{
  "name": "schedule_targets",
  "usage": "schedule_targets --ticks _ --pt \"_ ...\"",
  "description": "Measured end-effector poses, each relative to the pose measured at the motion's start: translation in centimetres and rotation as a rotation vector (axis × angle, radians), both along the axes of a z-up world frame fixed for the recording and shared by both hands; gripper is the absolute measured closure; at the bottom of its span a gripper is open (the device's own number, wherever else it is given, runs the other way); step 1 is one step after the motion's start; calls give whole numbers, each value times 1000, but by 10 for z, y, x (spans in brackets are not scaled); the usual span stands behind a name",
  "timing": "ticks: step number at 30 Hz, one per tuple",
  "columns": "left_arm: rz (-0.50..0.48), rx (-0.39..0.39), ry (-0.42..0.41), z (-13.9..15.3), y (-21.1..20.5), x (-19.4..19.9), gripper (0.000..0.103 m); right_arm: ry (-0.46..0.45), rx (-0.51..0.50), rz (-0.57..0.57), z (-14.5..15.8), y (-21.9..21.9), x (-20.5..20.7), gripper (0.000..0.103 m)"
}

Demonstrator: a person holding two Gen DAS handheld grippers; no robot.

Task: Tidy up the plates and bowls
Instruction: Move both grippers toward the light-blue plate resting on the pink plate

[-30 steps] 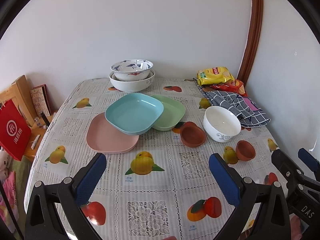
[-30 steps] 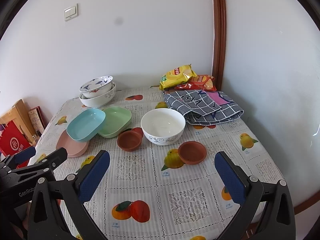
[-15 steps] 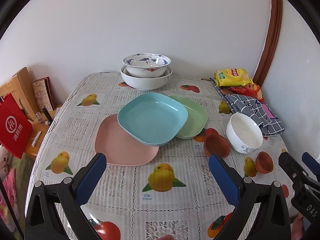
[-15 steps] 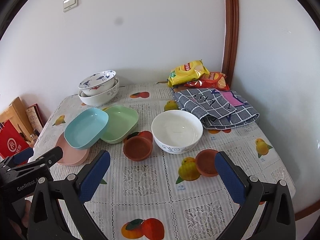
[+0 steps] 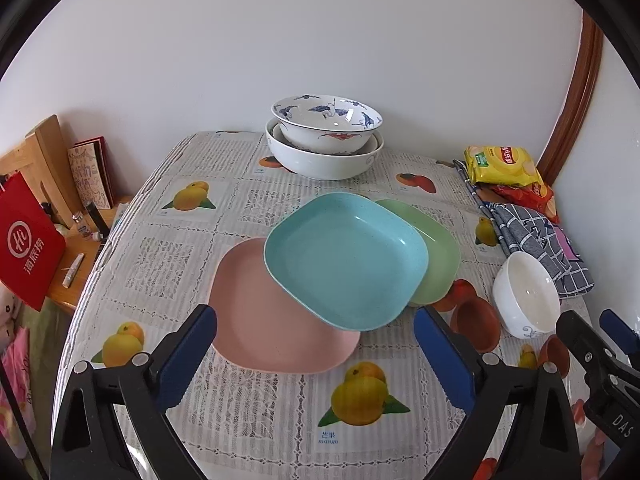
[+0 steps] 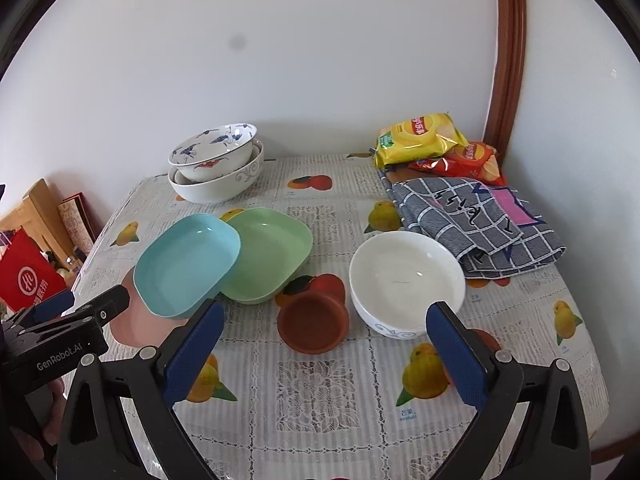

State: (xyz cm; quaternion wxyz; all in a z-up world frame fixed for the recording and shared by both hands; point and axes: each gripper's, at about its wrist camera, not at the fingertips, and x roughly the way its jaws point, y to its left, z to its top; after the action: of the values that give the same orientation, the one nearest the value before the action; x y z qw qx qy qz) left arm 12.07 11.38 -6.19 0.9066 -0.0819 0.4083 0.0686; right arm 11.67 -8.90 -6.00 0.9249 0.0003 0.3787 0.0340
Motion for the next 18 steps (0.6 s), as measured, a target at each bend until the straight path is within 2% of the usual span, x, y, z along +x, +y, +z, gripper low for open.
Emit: schedule_targets --ticks 12,15,18 --pt "60 -20 16 -12 28 26 10 29 20 57 -11 22 30 7" --pt "62 -8 24 -16 32 30 10 47 22 66 -17 27 38 10" --pt "76 -33 34 -21 38 36 14 64 33 76 -23 31 46 11"
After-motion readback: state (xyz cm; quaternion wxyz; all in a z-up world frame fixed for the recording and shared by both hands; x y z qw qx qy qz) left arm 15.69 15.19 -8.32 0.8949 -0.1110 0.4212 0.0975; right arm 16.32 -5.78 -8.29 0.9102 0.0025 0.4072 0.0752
